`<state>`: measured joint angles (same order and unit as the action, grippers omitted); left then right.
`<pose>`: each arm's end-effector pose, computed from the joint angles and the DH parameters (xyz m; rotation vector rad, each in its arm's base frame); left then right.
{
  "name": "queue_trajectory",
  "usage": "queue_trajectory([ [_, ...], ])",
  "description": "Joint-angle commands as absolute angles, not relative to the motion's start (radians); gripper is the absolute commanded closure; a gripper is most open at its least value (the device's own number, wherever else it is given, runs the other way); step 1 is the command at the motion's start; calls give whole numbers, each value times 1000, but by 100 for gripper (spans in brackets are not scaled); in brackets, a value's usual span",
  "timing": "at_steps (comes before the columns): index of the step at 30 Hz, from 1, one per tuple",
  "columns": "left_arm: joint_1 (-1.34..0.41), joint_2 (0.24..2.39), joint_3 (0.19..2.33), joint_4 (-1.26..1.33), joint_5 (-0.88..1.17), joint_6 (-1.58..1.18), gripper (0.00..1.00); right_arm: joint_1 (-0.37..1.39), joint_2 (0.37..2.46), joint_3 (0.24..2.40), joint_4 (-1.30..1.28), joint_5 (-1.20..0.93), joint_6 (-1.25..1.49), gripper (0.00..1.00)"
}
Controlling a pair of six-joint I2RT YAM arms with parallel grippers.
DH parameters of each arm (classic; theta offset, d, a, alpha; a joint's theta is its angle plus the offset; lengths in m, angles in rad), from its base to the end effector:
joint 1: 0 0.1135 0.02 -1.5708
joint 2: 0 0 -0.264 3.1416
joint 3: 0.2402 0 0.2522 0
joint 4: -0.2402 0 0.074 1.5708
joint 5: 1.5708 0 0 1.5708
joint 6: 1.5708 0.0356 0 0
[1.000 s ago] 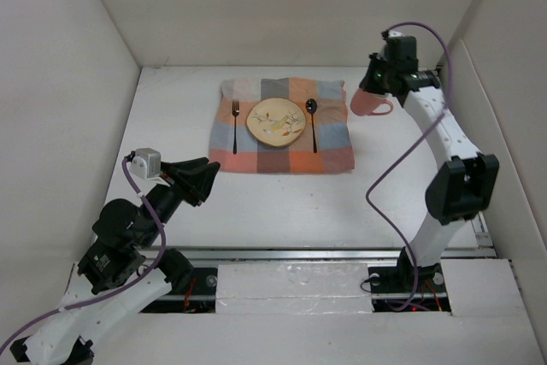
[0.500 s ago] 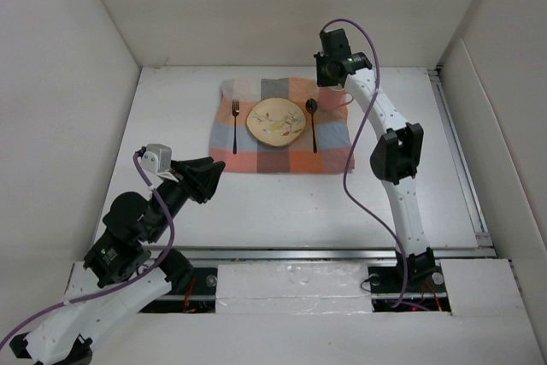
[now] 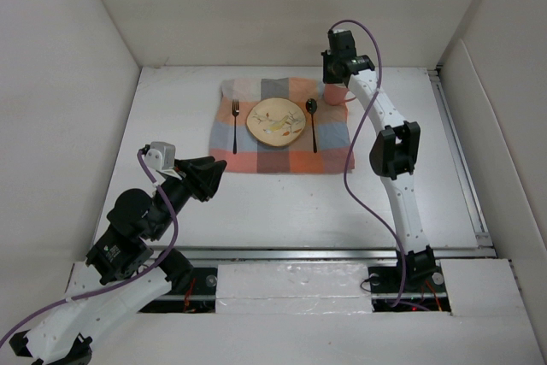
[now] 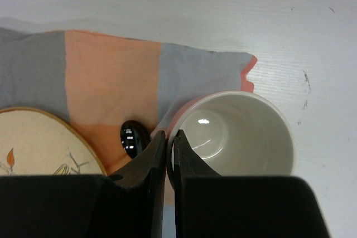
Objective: Set the dinner table for one person
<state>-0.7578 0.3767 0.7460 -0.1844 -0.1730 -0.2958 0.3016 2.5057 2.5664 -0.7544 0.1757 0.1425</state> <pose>0.0685 -0.0564 0.3750 0.1811 1.4192 -0.7550 0.5338 0.1595 0.2753 -0.0861 2.2504 0.0391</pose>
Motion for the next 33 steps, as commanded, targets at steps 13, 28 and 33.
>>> queue_trajectory([
  [13, -761, 407, 741, -147, -189, -285, 65, 293, 2527, 2536, -506, 179, 121, 65],
  [28, -761, 403, 745, -163, -232, -284, 38, 337, 2093, 2311, -410, 368, 112, 0],
  [33, -724, 419, 753, -169, -235, -301, 19, 357, 1800, 2012, -385, 253, 112, 0],
])
